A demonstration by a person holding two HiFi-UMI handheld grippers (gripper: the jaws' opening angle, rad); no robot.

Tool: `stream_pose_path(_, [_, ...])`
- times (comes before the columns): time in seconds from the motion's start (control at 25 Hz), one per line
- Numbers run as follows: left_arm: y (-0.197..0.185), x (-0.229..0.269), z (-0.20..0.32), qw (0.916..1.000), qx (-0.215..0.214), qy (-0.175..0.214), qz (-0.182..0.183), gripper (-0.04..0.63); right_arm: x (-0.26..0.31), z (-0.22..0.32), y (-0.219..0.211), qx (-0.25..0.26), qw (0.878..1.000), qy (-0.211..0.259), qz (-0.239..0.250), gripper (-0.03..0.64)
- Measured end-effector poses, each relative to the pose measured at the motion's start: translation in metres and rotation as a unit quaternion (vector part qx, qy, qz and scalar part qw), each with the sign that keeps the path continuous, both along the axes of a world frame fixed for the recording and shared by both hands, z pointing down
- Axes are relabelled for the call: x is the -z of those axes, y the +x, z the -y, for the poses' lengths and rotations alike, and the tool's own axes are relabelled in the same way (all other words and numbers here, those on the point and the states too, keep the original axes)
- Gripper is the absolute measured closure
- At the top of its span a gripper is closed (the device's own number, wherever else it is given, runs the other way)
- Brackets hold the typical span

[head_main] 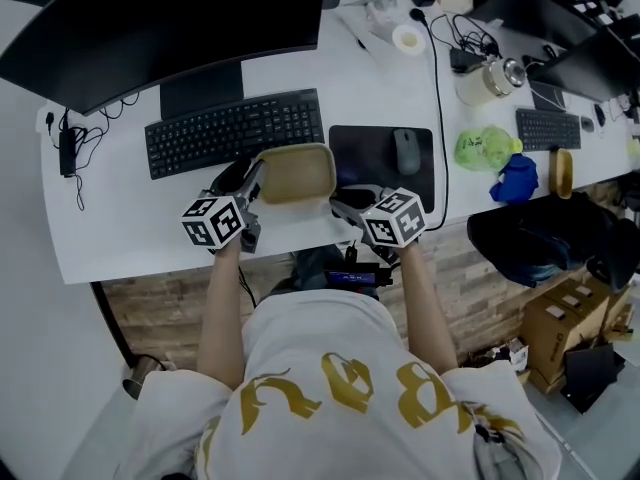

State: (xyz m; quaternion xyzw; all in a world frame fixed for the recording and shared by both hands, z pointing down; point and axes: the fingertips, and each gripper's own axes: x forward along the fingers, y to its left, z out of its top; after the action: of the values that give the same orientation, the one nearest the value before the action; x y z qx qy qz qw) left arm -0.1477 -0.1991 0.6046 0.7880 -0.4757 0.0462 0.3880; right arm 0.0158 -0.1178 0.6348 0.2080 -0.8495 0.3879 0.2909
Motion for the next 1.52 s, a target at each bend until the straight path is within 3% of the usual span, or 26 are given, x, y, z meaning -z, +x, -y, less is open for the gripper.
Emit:
stream_pose_path(0.56, [0.002, -0.006, 0.0, 0.9999, 0.002, -0.014, -0.004, 0.476, 0.001, 0.001, -0.004, 0.011, 1.0, 0.012, -0.002, 0.541])
stream_pose_path(1.52, [0.0, 0.019, -0.005, 0.9998, 0.015, 0.016, -0.001, 0.477, 0.026, -0.005, -0.007, 0.008, 0.999, 0.038, 0.01, 0.548])
